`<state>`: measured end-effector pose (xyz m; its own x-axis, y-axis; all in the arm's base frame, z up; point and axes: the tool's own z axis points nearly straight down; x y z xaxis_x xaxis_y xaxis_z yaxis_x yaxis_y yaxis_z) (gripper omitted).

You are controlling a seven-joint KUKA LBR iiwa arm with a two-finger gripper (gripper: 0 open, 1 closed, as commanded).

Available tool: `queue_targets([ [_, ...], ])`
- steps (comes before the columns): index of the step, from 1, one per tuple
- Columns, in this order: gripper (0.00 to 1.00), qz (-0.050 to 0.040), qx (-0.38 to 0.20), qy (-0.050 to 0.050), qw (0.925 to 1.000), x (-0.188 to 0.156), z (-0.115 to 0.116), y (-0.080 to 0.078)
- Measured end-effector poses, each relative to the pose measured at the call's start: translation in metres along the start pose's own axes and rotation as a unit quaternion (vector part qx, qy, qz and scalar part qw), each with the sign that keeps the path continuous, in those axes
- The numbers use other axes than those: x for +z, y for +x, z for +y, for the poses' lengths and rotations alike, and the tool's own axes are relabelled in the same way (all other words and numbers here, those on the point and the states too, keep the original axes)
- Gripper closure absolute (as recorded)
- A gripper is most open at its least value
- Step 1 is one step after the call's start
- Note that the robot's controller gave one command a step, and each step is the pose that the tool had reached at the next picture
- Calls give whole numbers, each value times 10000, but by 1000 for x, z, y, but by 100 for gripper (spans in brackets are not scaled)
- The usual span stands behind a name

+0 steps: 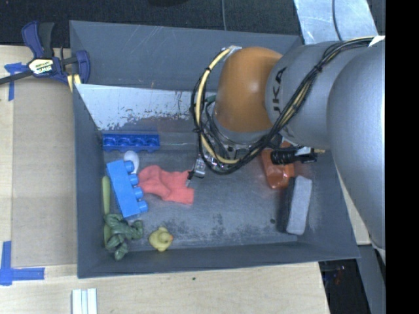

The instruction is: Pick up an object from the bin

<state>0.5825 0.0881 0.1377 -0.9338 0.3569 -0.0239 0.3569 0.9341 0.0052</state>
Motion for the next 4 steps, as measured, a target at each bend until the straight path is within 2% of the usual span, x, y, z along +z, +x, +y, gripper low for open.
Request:
queue_targets([
  [1,0,-38,-406,-14,9992,40,40,-24],
  [2,0,-48,-1317,-11,9913,42,3,6],
  [3,0,-40,-907,-18,9959,58,-4,16],
  [4,0,-51,-1267,-16,9919,60,-15,19],
])
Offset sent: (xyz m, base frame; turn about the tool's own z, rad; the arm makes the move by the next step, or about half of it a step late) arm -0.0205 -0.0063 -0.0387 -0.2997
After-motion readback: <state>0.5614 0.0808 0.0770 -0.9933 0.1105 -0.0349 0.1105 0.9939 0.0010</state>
